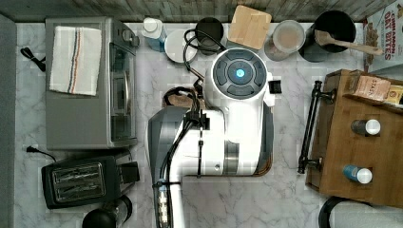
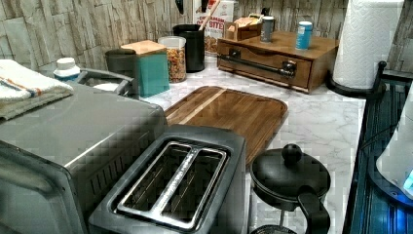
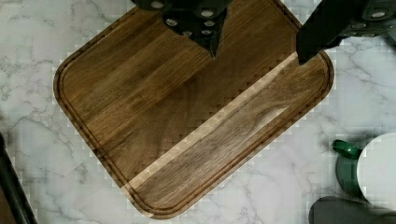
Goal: Open the drawer.
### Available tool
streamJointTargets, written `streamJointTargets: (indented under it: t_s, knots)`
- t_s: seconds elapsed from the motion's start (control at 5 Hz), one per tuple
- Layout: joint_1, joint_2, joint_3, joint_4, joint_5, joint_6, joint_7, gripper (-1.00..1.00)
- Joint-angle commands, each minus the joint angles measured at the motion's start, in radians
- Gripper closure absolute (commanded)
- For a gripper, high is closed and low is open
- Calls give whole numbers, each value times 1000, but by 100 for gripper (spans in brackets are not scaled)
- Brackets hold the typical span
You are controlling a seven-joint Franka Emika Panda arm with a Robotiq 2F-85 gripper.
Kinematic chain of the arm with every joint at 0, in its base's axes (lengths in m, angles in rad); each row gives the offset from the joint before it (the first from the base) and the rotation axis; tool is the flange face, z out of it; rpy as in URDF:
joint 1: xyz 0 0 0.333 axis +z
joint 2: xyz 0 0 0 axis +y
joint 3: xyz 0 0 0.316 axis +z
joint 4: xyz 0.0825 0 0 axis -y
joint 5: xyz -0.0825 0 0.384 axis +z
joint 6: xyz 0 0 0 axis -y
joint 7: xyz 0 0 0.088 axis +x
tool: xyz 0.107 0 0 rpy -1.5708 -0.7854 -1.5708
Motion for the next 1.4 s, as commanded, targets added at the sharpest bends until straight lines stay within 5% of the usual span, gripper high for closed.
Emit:
streamJointTargets:
  t_s: [0.2, 1.0, 1.4]
  knots:
    - [8, -2, 8, -4, 13, 0, 0, -100]
    - [-68, -51, -62, -184, -20, 217, -301, -100]
    - [-122, -3, -88, -142, -62, 193, -386, -100]
